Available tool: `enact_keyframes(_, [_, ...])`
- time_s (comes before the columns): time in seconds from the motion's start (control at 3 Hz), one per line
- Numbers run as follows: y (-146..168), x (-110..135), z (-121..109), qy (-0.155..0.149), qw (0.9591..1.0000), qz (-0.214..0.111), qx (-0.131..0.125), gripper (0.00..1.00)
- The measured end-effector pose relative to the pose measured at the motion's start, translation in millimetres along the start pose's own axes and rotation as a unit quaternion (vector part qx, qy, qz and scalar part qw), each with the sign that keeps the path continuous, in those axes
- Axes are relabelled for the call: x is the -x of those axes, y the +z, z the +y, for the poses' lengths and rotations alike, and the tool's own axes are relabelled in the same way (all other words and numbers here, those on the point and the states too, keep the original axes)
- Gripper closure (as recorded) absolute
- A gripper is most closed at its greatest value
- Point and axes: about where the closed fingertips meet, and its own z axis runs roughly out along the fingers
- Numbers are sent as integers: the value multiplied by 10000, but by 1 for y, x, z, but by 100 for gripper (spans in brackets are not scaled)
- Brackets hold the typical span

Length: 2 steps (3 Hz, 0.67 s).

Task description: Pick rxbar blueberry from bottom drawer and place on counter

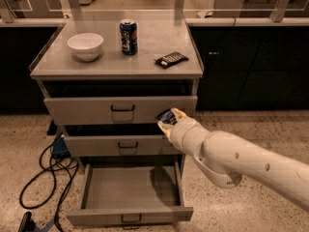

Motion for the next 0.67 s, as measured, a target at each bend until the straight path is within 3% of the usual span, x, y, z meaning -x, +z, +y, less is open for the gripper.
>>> enact_keyframes(0.33, [-1, 24, 9, -61, 9995, -11, 298, 100])
enact_keyframes(0.67, [-1, 24, 9, -61, 9995, -11, 299, 100])
